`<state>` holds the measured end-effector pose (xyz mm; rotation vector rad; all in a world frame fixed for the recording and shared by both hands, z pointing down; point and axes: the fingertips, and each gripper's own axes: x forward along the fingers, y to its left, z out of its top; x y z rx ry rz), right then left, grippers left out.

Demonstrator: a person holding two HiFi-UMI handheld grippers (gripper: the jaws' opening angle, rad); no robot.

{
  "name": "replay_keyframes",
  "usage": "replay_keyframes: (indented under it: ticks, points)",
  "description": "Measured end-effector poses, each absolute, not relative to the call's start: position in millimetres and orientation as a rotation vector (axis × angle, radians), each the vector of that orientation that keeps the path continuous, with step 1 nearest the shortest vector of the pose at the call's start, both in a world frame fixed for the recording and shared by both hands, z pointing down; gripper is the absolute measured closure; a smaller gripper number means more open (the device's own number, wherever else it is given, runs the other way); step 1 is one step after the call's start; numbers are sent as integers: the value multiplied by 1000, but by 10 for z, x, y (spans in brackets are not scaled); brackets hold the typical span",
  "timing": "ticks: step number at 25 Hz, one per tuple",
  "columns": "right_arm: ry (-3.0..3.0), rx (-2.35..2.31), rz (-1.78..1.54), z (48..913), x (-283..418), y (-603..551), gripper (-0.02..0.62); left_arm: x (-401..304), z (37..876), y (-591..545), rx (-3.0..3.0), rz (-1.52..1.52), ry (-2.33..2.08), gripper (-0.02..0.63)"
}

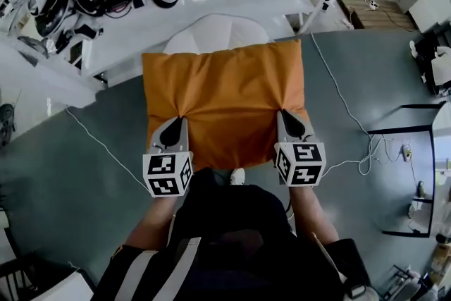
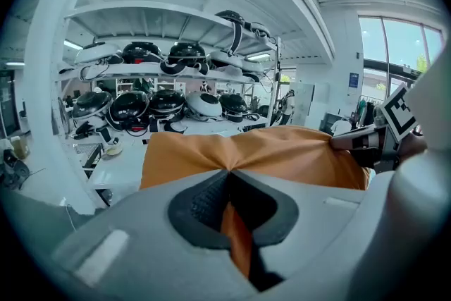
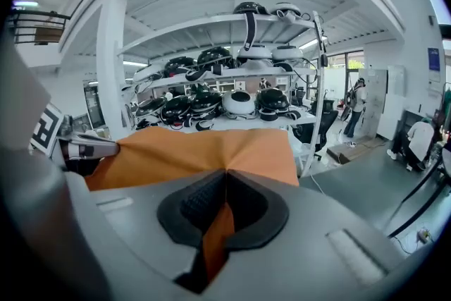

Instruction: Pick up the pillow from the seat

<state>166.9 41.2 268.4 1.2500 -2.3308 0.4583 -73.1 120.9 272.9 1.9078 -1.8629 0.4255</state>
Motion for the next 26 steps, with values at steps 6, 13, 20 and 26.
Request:
replay_keyframes:
  ticks: [6,13,20,26]
  points:
    - [-2384,1275,383,2467,1805,634,588,-593,2520,1443,1934,397,-1922,597]
    - [-2377,1287,384,2490,1949,777,588,-464,2583,1554,1926,403,-1907,597]
    - [-2360,1317,386,2501,2039,837,586,-394,2621,1549,1949,403,-1884,597]
    - [-2349,1327,390,2536,2037,869,588,-403,2654,1561,1957,402,-1871,597]
